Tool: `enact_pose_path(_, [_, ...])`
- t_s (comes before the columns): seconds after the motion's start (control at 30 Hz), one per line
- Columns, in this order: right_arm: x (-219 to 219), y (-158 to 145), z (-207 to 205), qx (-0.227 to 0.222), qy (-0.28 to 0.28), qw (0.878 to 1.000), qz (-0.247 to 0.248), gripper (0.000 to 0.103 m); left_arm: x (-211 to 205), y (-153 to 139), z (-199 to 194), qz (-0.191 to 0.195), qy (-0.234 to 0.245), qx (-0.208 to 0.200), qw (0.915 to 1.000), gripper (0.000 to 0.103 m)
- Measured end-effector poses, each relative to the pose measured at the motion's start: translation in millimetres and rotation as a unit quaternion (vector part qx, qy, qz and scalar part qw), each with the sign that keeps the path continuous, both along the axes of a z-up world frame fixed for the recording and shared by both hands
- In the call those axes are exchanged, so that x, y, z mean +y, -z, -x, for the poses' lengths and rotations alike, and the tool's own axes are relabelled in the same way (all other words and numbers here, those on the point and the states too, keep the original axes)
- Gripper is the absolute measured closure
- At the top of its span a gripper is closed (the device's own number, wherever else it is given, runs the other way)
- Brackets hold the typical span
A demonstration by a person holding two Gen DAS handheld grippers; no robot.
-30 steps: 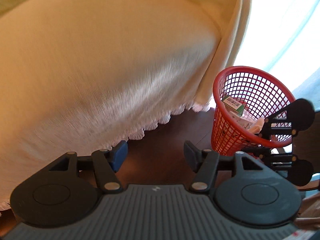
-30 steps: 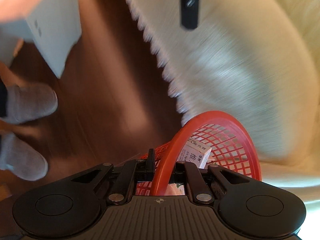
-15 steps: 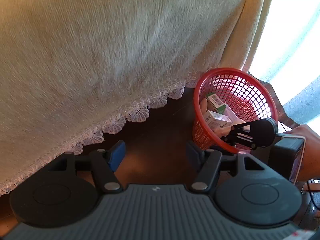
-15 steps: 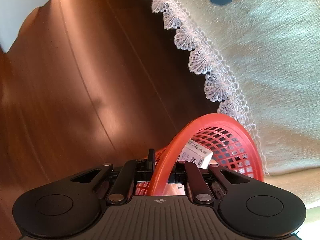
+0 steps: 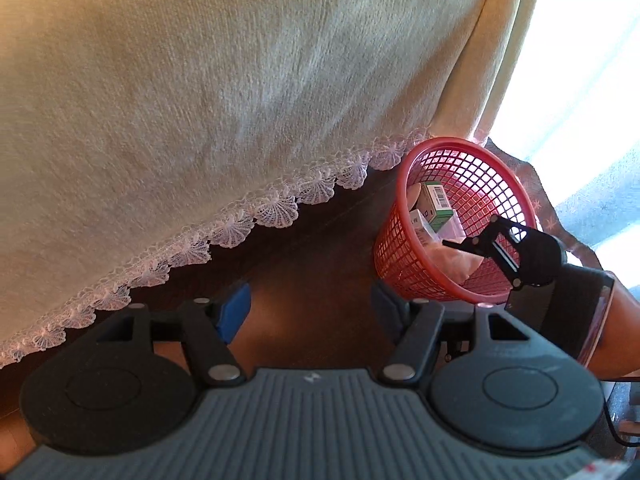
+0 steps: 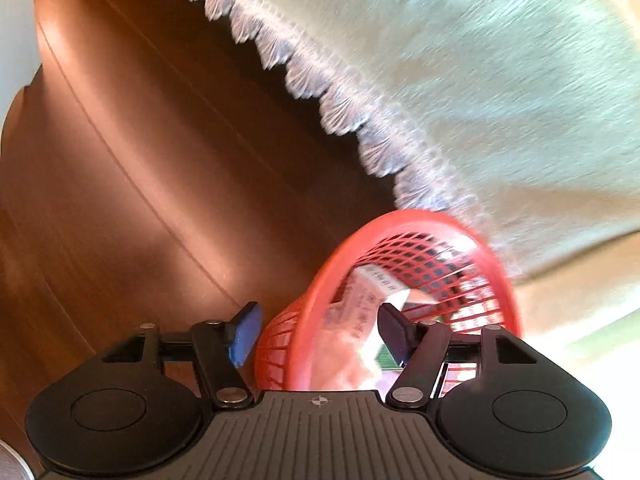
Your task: Organize objects
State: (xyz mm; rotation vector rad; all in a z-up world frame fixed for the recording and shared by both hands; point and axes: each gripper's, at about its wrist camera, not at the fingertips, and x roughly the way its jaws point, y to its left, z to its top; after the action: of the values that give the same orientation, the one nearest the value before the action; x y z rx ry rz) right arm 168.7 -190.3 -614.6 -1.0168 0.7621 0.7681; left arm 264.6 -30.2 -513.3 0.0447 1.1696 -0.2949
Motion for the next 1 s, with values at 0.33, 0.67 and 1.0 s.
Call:
enact_pose_path(0.33, [-21.2,-157.9,16.6,0.082,0.193,0.974,-0.085,0.041,-3.4,-100.0,36.2,-0.016,-0.036,-0.015,0.9991,0.017])
enact_pose_path(0.67, [-41.8,-395.4,44.5,0.14,0.42,0.879,-0.178,0.041,-6.9,-297.3,94.4,-0.013,-0.098,-0.018,0.9949,0.001])
enact_pose_path(1.0, [-35.4,-538.1,122.2,0.112,0.515,0.823,-0.211,0.041,4.1,-431.7,160.6,-0.027,-0.096,-0.051,0.9937,0.001])
